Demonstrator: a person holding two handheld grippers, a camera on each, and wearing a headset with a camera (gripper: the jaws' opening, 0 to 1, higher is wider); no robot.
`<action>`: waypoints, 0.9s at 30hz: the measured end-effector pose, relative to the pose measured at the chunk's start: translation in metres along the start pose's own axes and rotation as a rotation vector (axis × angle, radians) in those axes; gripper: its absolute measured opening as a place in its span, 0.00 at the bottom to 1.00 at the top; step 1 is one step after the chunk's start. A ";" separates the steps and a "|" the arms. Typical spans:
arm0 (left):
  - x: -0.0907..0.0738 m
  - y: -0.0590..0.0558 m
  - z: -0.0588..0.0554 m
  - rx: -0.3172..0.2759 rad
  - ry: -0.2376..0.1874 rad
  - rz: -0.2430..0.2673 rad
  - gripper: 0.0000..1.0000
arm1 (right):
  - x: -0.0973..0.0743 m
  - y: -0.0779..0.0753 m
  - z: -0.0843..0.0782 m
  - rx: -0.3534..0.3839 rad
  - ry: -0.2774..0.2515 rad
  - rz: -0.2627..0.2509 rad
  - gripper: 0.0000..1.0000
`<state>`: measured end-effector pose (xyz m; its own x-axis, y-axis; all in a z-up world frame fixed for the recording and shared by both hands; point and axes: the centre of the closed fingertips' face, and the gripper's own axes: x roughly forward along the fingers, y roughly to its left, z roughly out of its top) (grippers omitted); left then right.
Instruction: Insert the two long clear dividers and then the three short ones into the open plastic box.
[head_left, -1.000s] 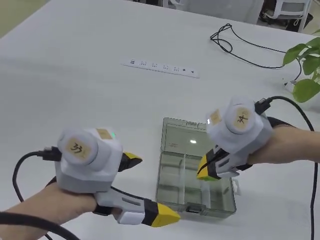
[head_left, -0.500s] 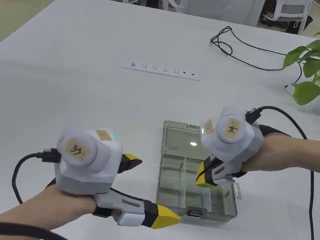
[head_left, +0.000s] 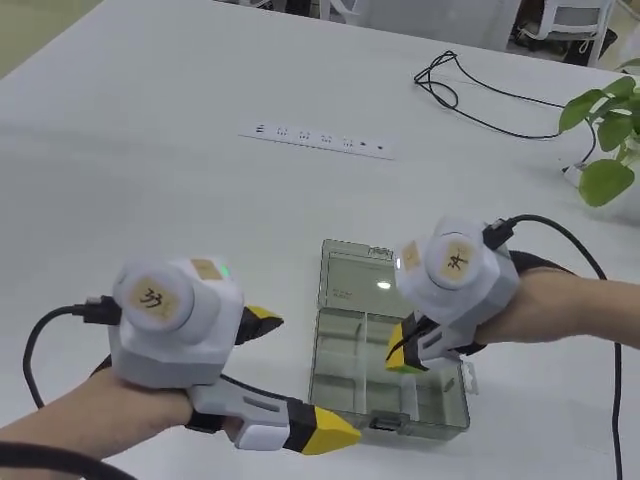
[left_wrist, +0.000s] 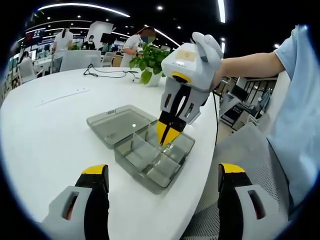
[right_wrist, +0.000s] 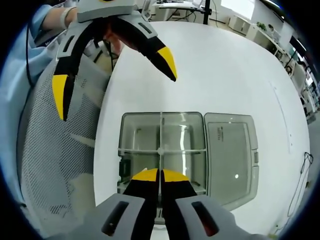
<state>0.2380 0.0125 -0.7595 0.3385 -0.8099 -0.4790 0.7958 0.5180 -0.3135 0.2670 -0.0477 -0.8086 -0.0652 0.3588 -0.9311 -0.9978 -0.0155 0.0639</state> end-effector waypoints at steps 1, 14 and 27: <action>0.000 0.000 0.000 0.002 0.000 0.000 0.92 | 0.000 0.000 0.000 0.002 -0.002 0.000 0.02; -0.002 0.001 0.001 0.004 -0.001 0.003 0.93 | -0.005 0.006 0.009 -0.025 -0.144 -0.030 0.38; -0.005 0.003 0.004 0.010 -0.010 0.014 0.95 | -0.024 0.008 0.023 0.100 -0.372 -0.106 1.00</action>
<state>0.2404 0.0169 -0.7550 0.3549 -0.8052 -0.4751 0.7959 0.5268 -0.2983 0.2607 -0.0347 -0.7768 0.0637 0.6672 -0.7422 -0.9919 0.1240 0.0262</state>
